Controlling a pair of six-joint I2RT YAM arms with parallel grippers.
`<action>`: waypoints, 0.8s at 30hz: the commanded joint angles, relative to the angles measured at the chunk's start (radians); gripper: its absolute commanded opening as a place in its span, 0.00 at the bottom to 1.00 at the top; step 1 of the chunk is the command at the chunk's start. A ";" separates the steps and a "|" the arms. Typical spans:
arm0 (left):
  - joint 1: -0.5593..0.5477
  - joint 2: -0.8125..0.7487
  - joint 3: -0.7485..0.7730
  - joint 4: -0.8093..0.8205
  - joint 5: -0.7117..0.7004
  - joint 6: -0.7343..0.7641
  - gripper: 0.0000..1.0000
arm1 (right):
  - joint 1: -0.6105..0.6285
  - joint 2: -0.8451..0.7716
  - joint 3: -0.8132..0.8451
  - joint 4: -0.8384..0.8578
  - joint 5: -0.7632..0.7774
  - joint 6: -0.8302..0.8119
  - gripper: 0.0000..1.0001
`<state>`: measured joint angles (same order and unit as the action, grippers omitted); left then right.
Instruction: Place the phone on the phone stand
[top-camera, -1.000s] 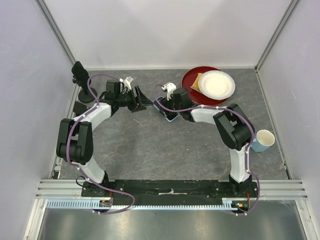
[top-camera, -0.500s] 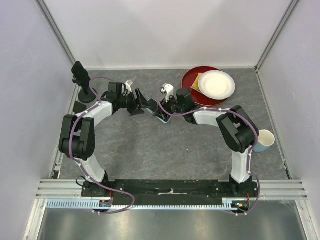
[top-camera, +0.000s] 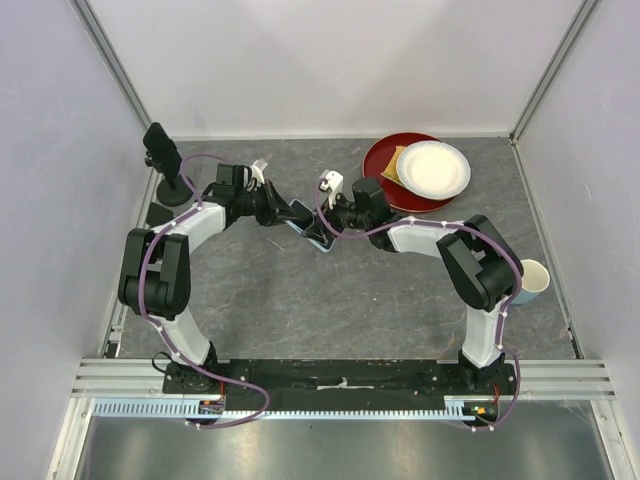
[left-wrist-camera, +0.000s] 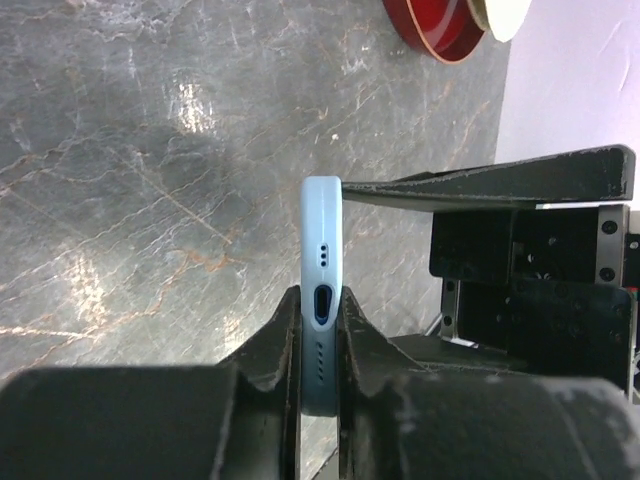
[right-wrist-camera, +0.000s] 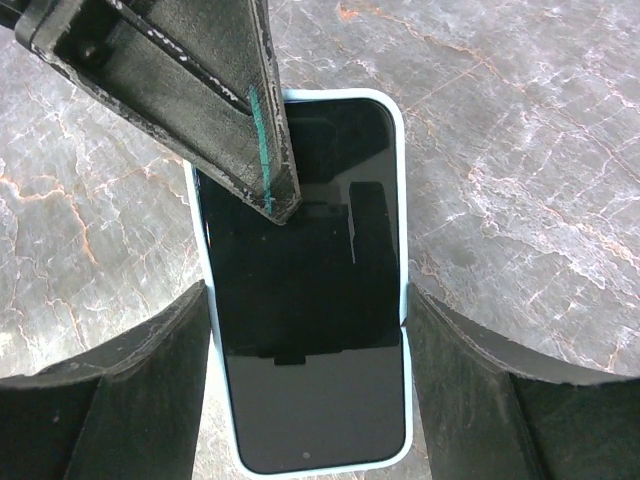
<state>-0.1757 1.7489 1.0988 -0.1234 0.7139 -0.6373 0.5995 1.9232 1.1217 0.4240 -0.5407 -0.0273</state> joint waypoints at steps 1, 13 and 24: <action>0.018 0.001 0.009 0.070 0.065 -0.016 0.02 | 0.008 -0.046 0.036 0.073 -0.010 -0.022 0.11; 0.105 -0.374 -0.143 0.269 -0.163 0.002 0.02 | 0.002 0.014 0.099 0.082 0.140 0.176 0.98; 0.171 -0.608 -0.540 1.005 -0.214 -0.231 0.02 | 0.000 0.025 0.033 0.479 0.101 0.662 0.98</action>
<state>0.0021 1.1225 0.6353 0.4973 0.4866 -0.7223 0.5991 1.9289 1.1793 0.6460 -0.4118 0.3958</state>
